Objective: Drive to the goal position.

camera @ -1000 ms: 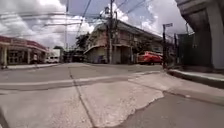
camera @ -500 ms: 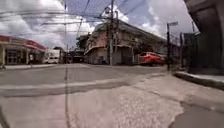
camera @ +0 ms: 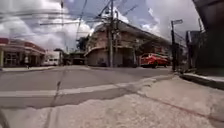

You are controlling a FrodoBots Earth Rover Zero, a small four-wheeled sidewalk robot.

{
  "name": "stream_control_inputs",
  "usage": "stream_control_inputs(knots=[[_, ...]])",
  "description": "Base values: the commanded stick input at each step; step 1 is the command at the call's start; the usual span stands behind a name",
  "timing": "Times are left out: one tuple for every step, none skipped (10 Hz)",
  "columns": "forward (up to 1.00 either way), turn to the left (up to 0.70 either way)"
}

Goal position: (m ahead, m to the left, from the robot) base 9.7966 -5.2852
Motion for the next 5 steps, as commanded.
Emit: stream_control_inputs(knots=[[1.00,-0.27],[1.00,-0.05],[1.00,0.00],[1.00,0.00],[1.00,0.00]])
